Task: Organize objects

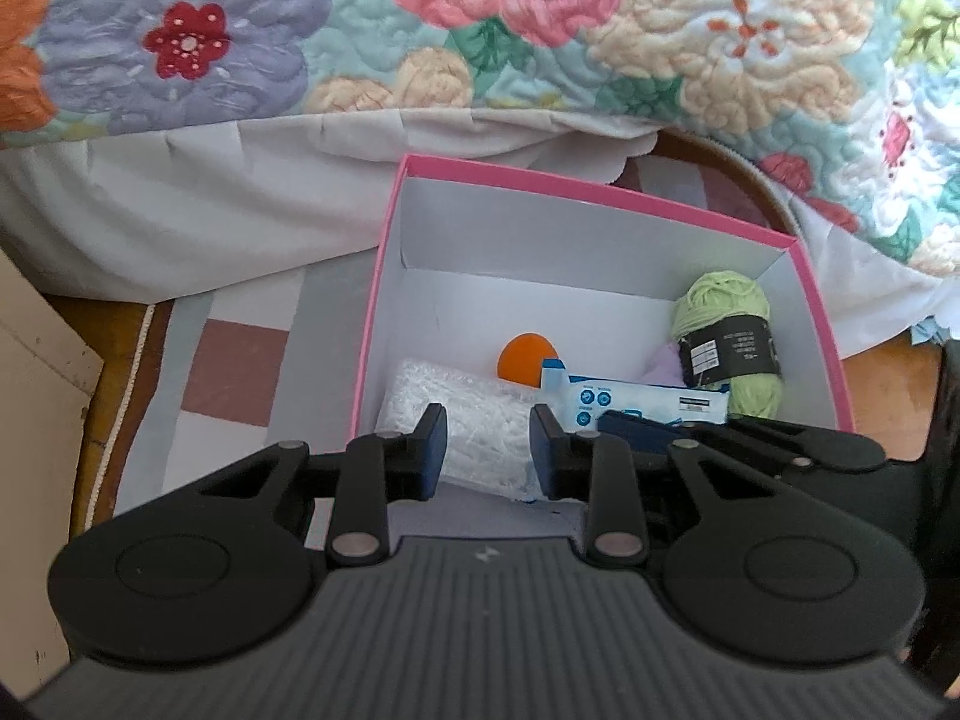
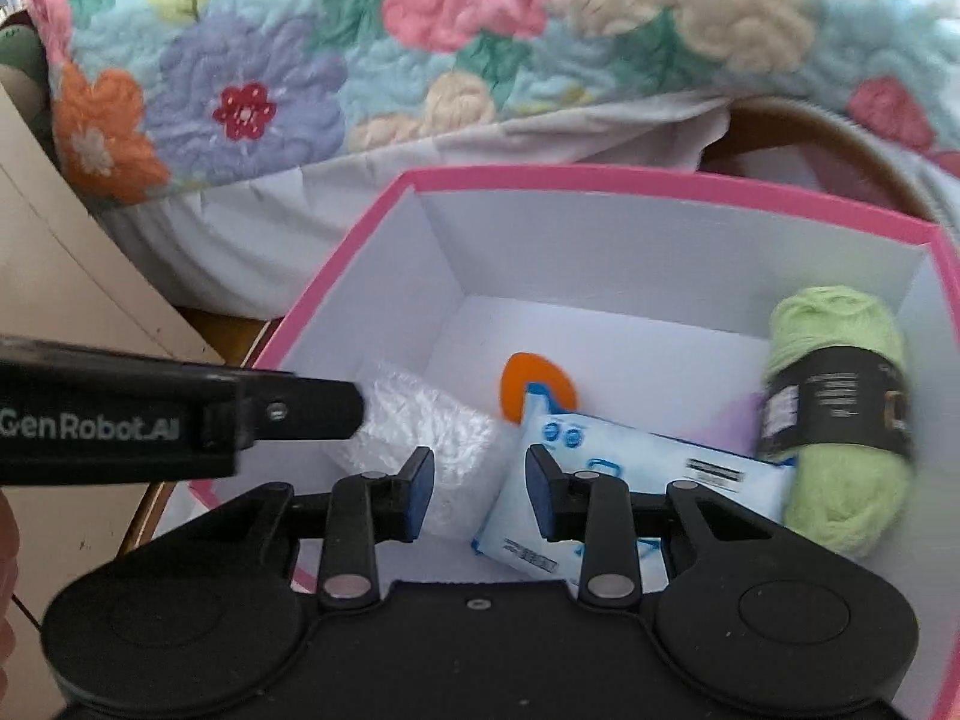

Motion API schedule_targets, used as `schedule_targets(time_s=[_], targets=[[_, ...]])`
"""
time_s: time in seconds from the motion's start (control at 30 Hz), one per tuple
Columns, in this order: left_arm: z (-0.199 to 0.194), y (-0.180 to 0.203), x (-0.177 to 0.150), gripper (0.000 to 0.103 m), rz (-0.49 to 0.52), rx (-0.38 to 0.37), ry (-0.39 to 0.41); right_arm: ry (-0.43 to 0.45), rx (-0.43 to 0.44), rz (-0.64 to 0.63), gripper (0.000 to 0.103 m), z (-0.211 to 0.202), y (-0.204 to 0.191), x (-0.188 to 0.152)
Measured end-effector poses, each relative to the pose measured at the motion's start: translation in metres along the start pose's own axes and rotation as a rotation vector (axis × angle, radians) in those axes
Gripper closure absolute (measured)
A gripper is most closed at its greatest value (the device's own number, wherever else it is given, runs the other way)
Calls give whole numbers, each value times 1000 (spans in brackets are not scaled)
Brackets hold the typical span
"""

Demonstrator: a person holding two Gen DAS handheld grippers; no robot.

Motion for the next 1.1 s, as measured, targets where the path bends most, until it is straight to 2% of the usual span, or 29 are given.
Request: schedule_targets(time_s=[0.27,0.53,0.67,0.93,1.1], targets=[[-24,-2,-6,74,-15,15,3,42,-5,-58,64,-42,2,7],[-52,0,-10,70,-18,34,3,77,6,-103,63,-88,-12,10],[-70,2,-11,63,6,54,18,99,-1,-118,59,-113,-19,12],[-114,11,-16,60,38,74,38,129,-21,-131,56,-161,-29,8],[-140,14,-23,54,38,92,59,162,-33,-129,49,-189,-34,5]])
Point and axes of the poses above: each gripper's, at about its wrist camera, not at the fingertips, and z roughly the way its jaws point, y to its right, x to its top, the point moved 8 cm from there along z, roughly the way its jaws point, and after that the axes turned 14 degrees about y, right-handed, at the moved point
